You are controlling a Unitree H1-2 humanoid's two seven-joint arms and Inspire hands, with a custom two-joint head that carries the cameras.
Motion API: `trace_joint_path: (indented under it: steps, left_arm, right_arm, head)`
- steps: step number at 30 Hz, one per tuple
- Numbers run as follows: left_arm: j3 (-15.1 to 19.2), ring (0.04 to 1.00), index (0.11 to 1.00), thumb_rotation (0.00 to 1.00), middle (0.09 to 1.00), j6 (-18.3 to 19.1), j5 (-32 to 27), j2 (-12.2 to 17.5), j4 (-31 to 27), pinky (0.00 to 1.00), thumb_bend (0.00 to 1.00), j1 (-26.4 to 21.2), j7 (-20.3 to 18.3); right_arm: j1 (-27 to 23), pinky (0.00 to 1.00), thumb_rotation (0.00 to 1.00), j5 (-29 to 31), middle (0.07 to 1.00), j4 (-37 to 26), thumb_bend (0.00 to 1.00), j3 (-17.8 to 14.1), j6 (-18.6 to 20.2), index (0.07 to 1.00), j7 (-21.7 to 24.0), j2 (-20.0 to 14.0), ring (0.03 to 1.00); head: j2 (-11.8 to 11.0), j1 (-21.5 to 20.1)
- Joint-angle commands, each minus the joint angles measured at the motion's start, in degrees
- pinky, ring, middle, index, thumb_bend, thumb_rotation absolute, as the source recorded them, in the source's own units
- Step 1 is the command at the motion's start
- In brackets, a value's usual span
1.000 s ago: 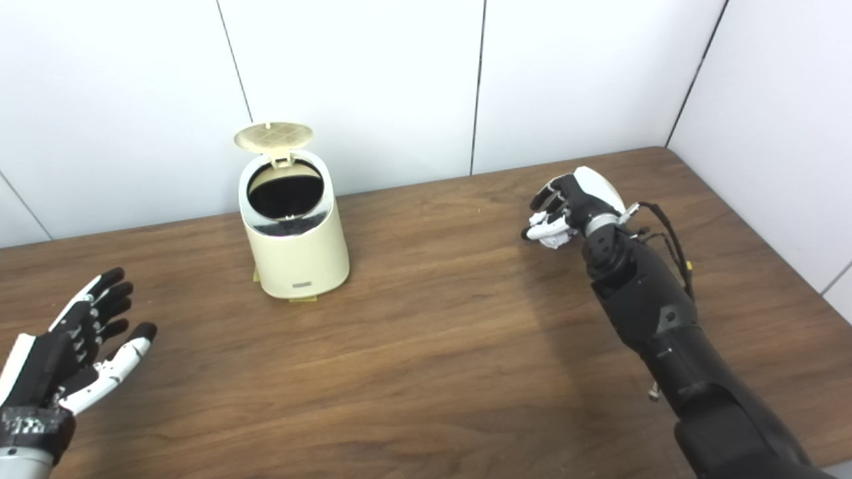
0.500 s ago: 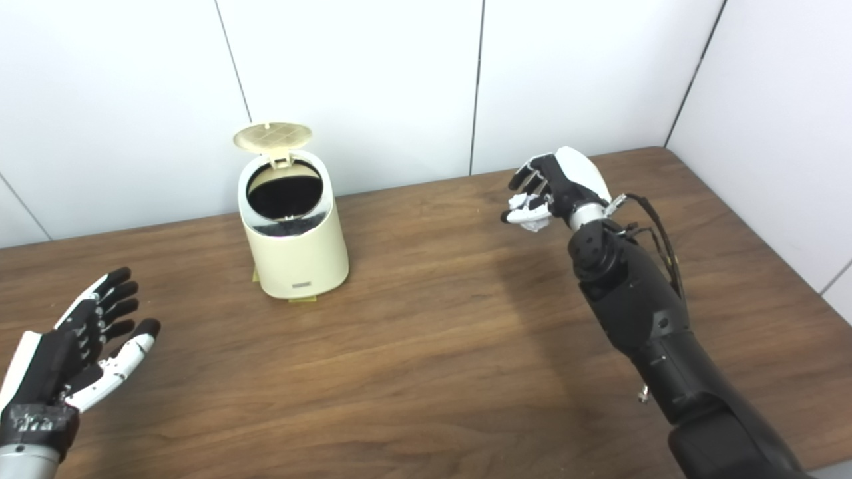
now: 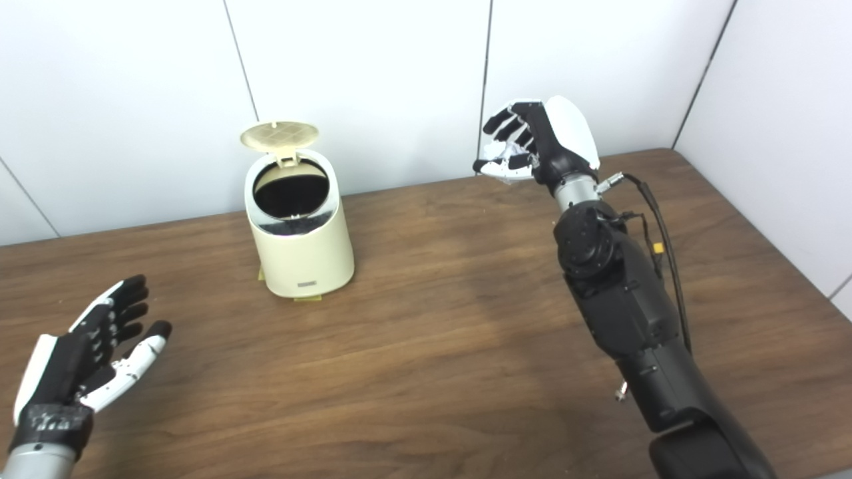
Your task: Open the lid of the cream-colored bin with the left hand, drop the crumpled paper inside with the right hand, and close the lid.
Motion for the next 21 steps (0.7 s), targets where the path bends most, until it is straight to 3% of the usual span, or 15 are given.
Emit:
trace_joint_path:
  steps: [1,7,10,12,17,21]
  left_arm:
    - [-0.6,0.889,0.914,0.34,0.902,-3.2,1.8,0.3,-0.6,0.85,0.52,-1.2,1.1]
    - [-1.9,0.878,0.900,0.39,0.886,-3.9,3.9,-0.5,0.1,0.84,0.56,-1.1,1.6]
    - [-2.3,0.880,0.902,0.41,0.889,-4.4,4.8,-0.8,0.5,0.84,0.57,-1.1,1.8]
    - [-2.4,0.882,0.905,0.41,0.890,-4.9,5.0,-1.1,0.9,0.84,0.57,-1.0,2.0]
    - [-3.3,0.877,0.907,0.43,0.890,-5.5,5.9,-1.6,1.1,0.83,0.58,-0.9,2.5]
    - [-3.9,0.879,0.910,0.44,0.894,-5.9,6.3,-1.9,1.3,0.84,0.58,-0.8,2.6]
  right_arm:
    - [-2.7,0.30,0.00,-0.1,0.504,-4.2,0.49,-0.3,-1.7,0.536,-0.8,1.1,0.382]
    - [-2.7,0.38,0.00,0.6,0.508,-8.9,0.50,0.9,-1.9,0.541,1.0,5.7,0.383]
    - [-3.1,0.36,0.00,0.6,0.506,-9.9,0.49,2.0,-2.0,0.546,1.9,7.4,0.380]
    - [-3.6,0.30,0.00,1.3,0.511,-9.4,0.49,2.8,-3.3,0.548,1.9,9.1,0.387]
    - [-4.8,0.28,0.00,0.5,0.512,-7.6,0.49,5.3,-7.1,0.540,1.3,11.9,0.396]
    - [-5.6,0.26,0.00,-1.2,0.509,-6.0,0.49,7.0,-8.0,0.556,0.6,14.6,0.390]
  head:
    - [-0.1,0.8]
    - [-0.7,4.2]
    - [-0.8,5.0]
    - [-0.9,5.3]
    - [-1.1,6.4]
    - [-1.1,6.7]
